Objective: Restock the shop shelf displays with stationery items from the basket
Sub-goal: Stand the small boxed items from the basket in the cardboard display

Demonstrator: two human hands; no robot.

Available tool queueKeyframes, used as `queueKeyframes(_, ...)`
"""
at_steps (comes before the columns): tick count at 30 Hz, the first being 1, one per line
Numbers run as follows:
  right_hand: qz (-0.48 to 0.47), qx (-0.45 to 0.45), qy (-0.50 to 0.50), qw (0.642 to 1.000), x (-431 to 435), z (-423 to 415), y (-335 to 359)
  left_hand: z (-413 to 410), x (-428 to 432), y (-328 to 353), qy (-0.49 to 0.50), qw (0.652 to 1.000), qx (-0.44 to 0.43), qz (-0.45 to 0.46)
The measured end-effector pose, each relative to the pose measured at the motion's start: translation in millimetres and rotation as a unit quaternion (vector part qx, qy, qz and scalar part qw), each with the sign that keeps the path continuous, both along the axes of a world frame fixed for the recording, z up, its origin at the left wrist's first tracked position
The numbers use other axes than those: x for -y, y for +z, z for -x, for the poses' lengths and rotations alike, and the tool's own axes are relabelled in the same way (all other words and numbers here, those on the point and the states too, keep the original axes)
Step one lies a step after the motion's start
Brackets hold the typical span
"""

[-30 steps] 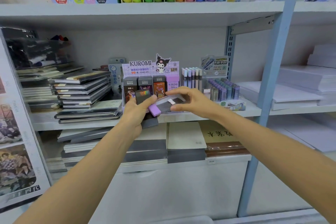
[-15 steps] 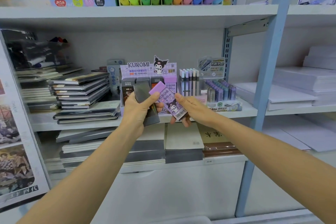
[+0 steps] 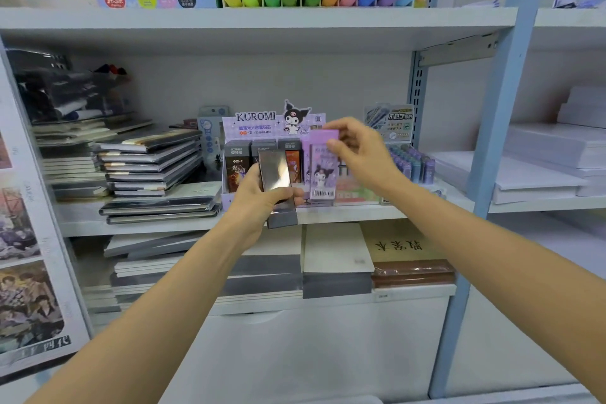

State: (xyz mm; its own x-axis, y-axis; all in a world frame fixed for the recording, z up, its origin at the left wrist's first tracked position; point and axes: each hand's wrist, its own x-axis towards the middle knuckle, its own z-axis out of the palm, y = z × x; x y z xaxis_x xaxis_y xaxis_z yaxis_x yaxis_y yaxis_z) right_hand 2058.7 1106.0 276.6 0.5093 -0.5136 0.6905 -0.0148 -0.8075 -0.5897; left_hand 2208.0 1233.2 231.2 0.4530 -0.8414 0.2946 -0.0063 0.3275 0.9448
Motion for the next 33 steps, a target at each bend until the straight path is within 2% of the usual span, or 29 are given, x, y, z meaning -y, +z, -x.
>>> queueKeyframes(2, 0.005, 0.057, -0.035, 0.998, 7.1, -1.8, 10.2, -5.8, -2.3, -1.6, -0.008, 1.000, -0.017, 0.022)
queueKeyframes(5, 0.018, 0.079, -0.072, 0.994, 16.0, -9.2, 16.3, -13.9, -4.2, -5.1, -0.006, 0.999, -0.029, 0.031)
queueKeyframes(16, 0.089, -0.064, -0.090, 0.990, 30.9, -32.2, -6.7, -30.5, -0.5, -17.6, -0.007, 1.000, 0.007, 0.023)
queueKeyframes(20, 0.082, -0.085, -0.088, 0.989, 39.9, -26.4, -3.2, -33.4, 3.0, -20.6, -0.009, 1.000, 0.012, 0.015)
queueKeyframes(24, 0.115, -0.105, -0.094, 0.983, 39.8, -33.4, -0.5, -33.2, 5.1, -22.5, -0.017, 1.000, 0.004, 0.017)
queueKeyframes(33, 0.206, -0.156, -0.203, 0.944, 47.3, -42.2, 3.0, -29.8, 4.8, -22.2, -0.031, 0.999, -0.003, 0.010)
